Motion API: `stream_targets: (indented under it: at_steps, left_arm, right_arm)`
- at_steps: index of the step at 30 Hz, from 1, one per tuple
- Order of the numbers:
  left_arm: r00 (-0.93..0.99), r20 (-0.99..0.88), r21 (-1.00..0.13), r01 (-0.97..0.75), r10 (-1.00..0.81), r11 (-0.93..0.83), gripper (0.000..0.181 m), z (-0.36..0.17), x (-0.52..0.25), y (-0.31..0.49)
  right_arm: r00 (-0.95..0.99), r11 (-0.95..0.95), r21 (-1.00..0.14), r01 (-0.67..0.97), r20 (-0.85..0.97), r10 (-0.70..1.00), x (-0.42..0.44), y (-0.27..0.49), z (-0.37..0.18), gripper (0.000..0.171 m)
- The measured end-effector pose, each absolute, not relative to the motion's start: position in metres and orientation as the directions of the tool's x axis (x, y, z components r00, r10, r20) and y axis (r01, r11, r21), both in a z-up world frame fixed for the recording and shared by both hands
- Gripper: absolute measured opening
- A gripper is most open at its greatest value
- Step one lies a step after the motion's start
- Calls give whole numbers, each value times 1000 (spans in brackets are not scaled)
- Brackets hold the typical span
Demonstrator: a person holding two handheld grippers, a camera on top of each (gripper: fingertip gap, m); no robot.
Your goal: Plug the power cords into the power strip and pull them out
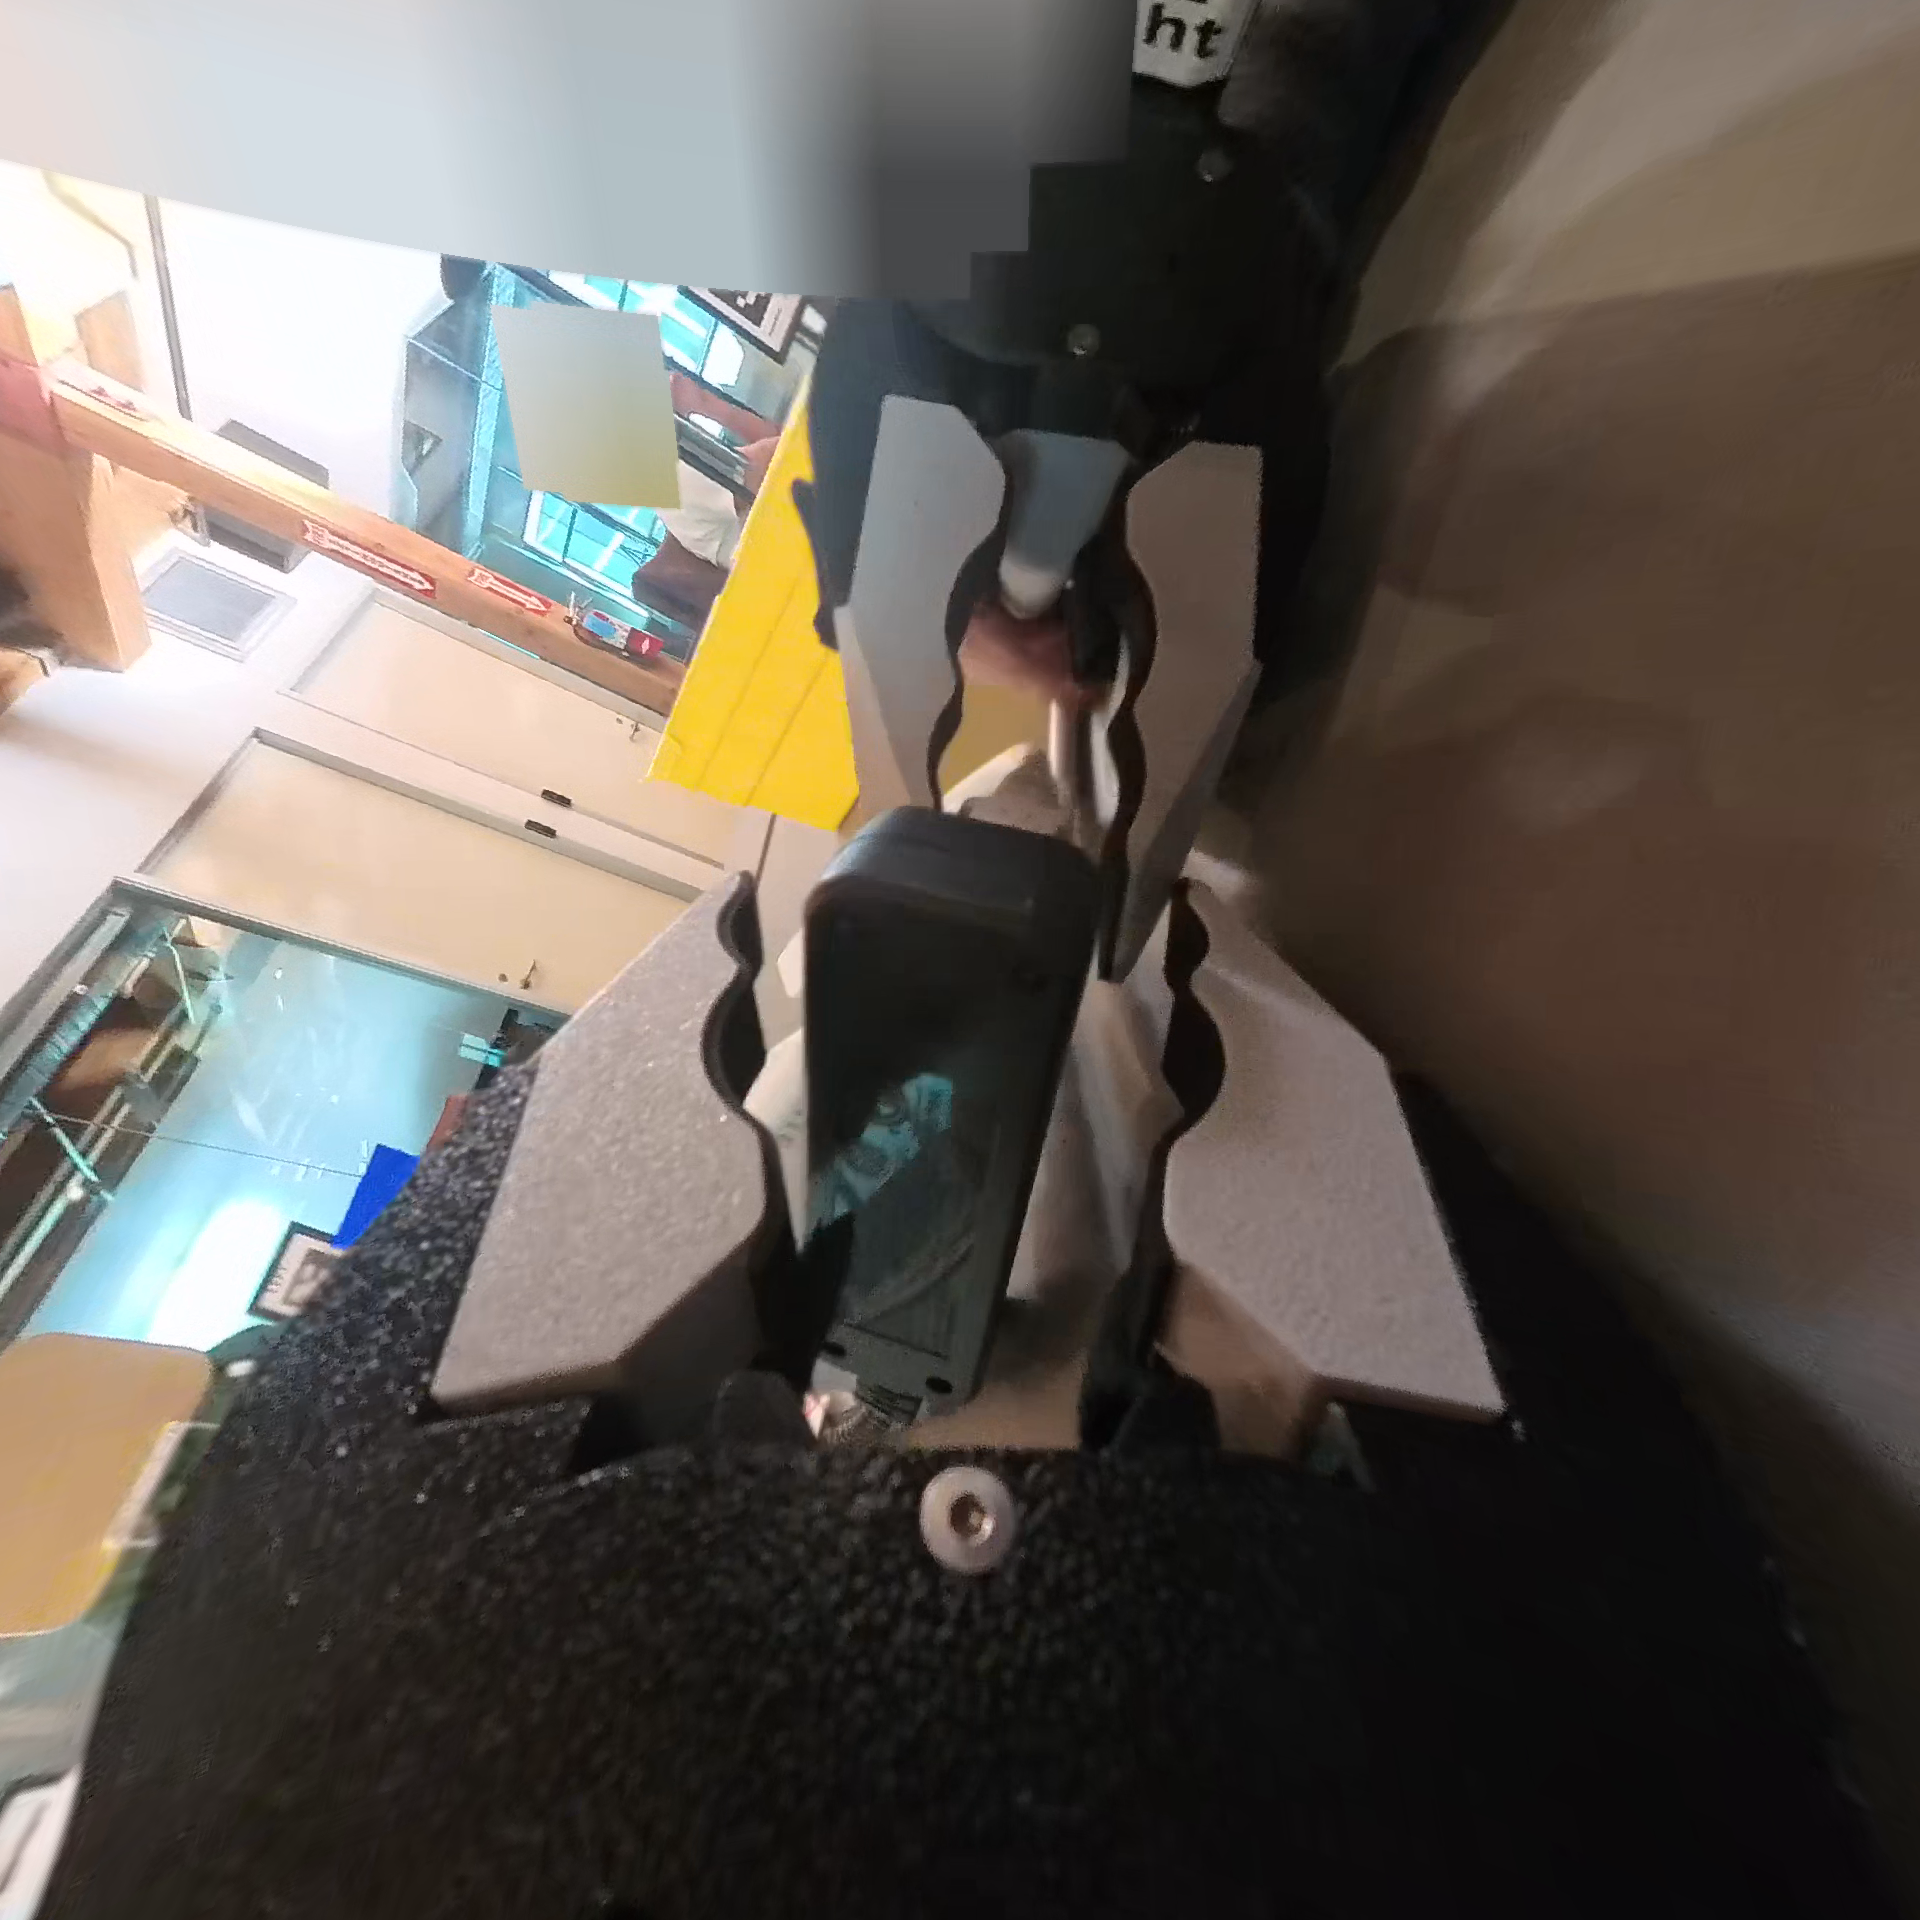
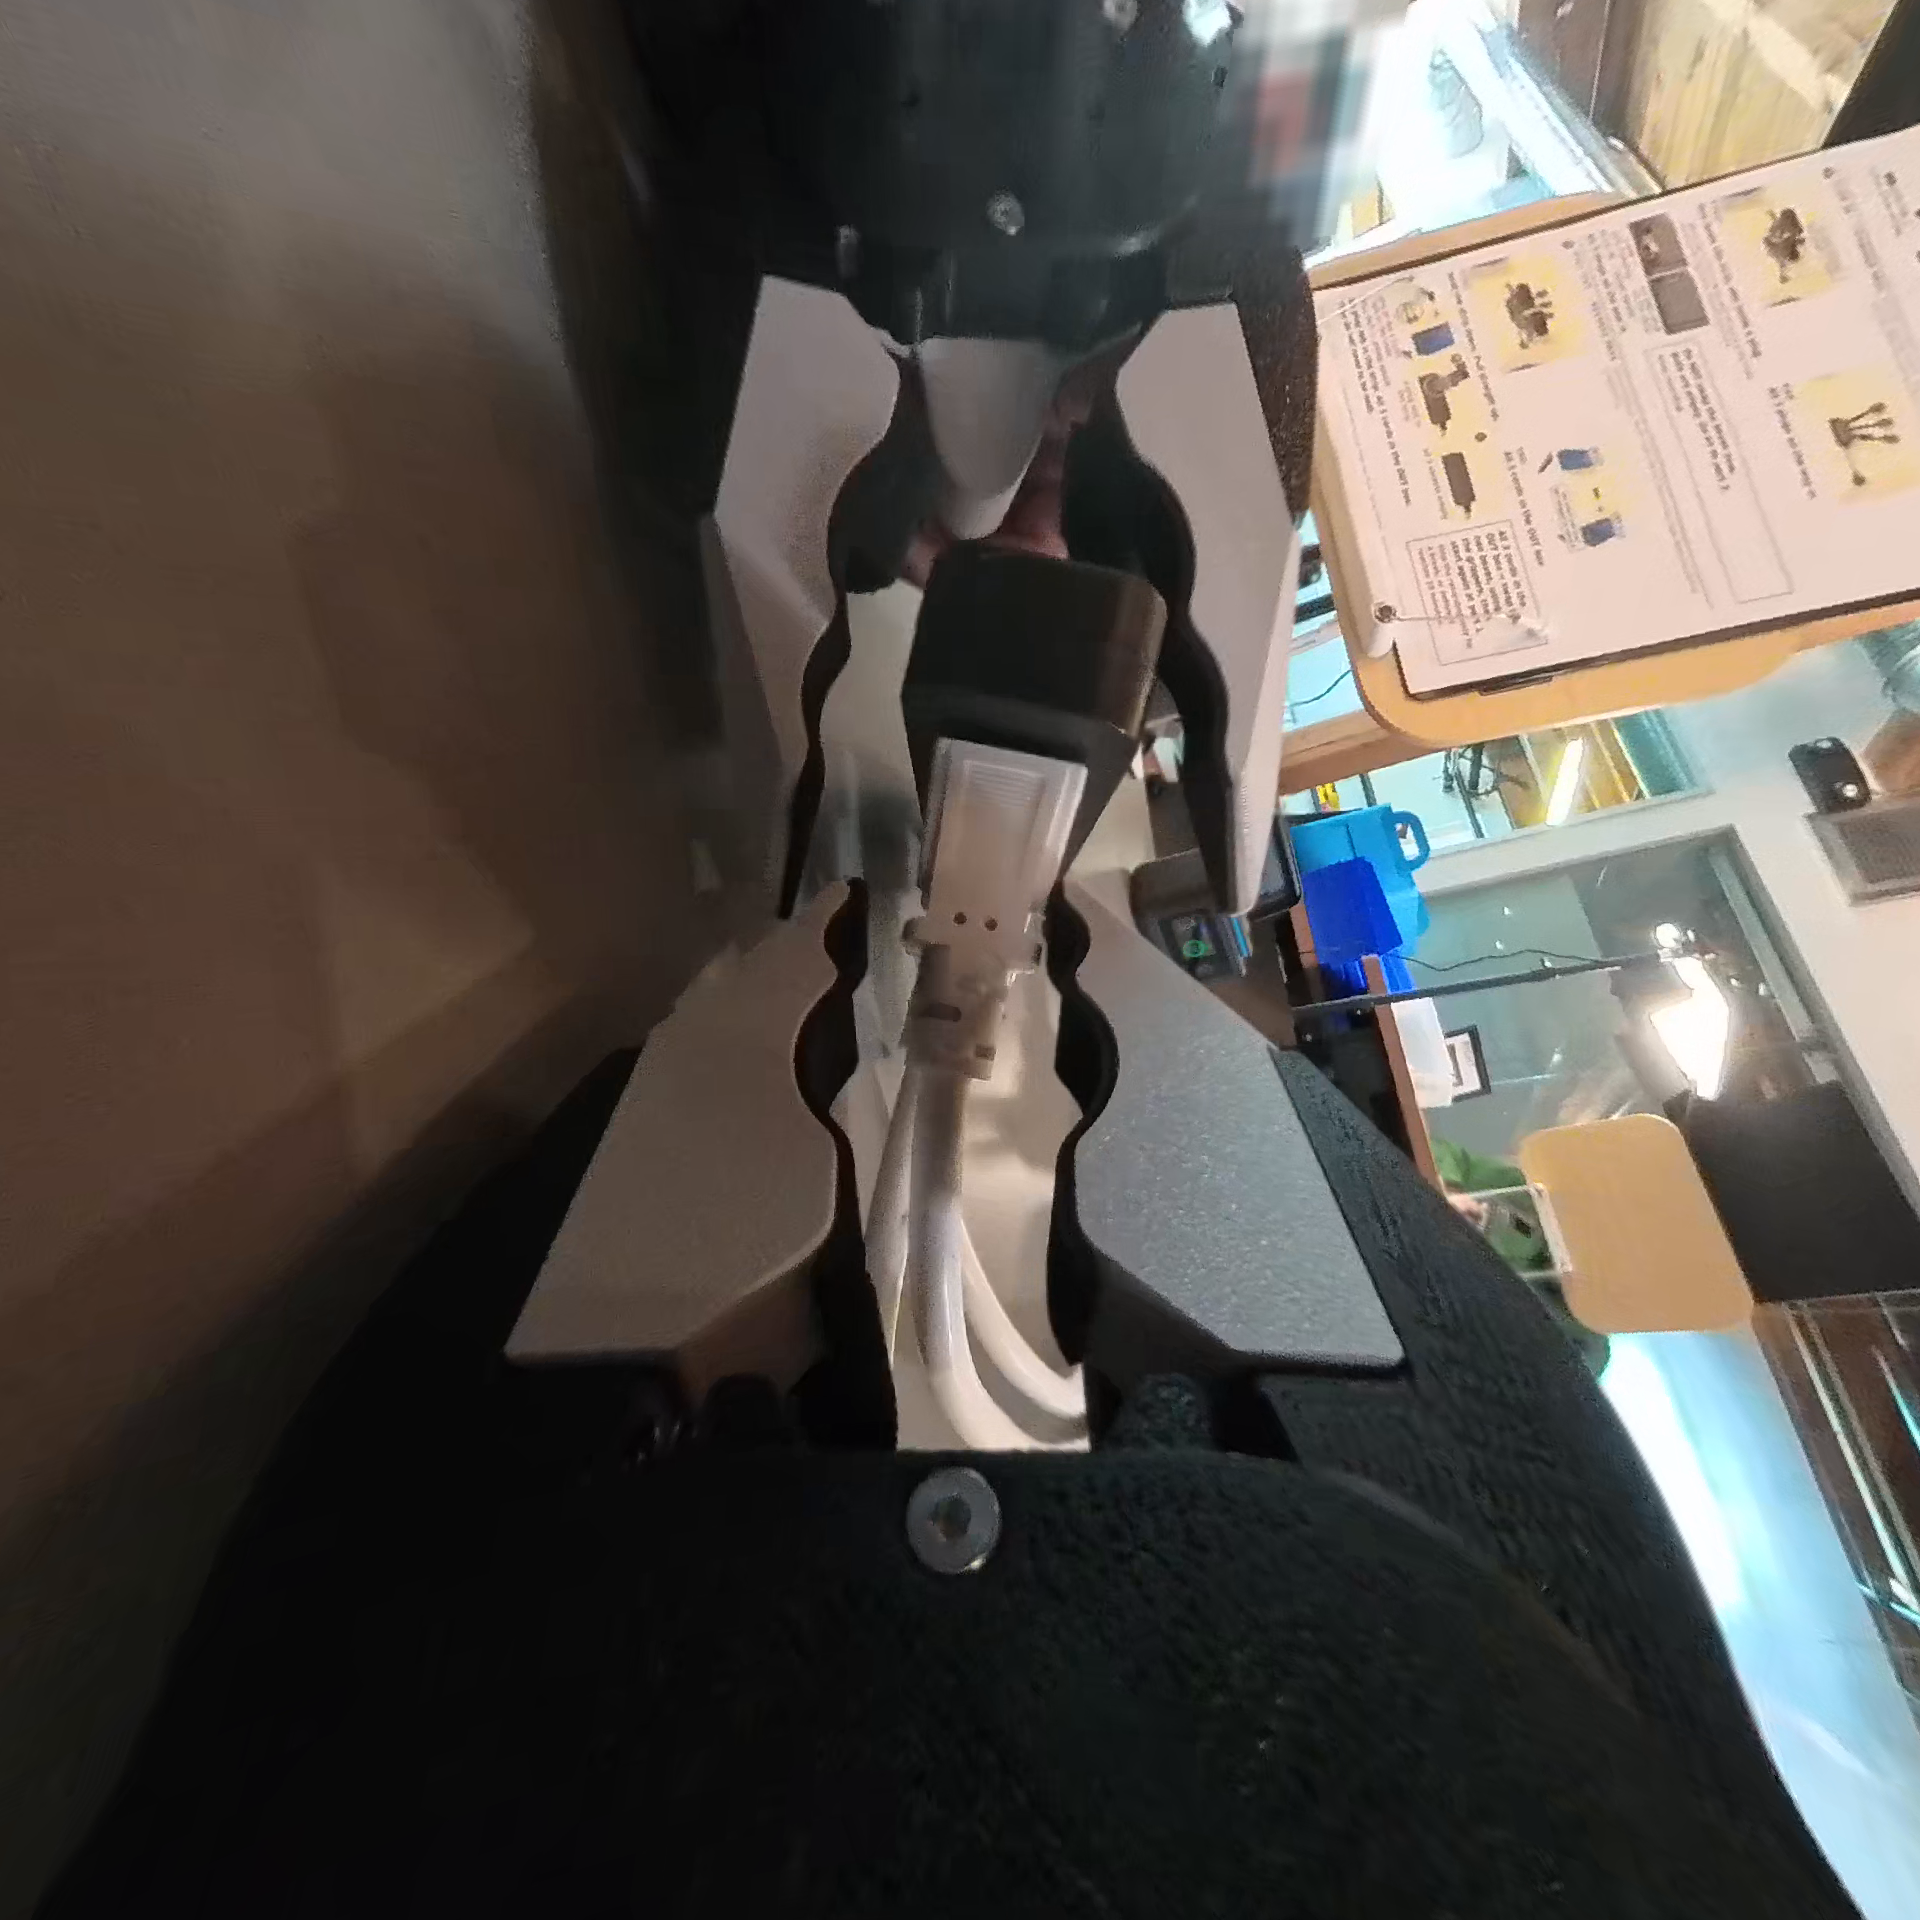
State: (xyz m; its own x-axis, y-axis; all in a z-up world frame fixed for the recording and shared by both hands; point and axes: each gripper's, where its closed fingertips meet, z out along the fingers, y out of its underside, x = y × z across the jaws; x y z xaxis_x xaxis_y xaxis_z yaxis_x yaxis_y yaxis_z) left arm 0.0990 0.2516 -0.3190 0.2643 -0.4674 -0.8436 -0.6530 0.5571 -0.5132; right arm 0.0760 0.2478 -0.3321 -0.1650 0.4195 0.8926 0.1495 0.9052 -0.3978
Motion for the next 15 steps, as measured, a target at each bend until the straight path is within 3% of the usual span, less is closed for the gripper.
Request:
stream_targets:
  at_steps: [8,13,15]
  left_arm:
    - [444,-737,-672,-561,-509,483,132,-299,83,256]
    - [533,-709,-698,-623,-462,353,135,-302,66,260]
    - [506,-733,-673,-636,-454,378,128,-303,70,256]
  right_arm:
    - [-128,906,-398,141,900,416,77,245,-323,55]
    - [-114,798,-498,338,820,560,79,258,-331,64]
    - [-108,758,-567,323,774,624,81,248,-327,68]
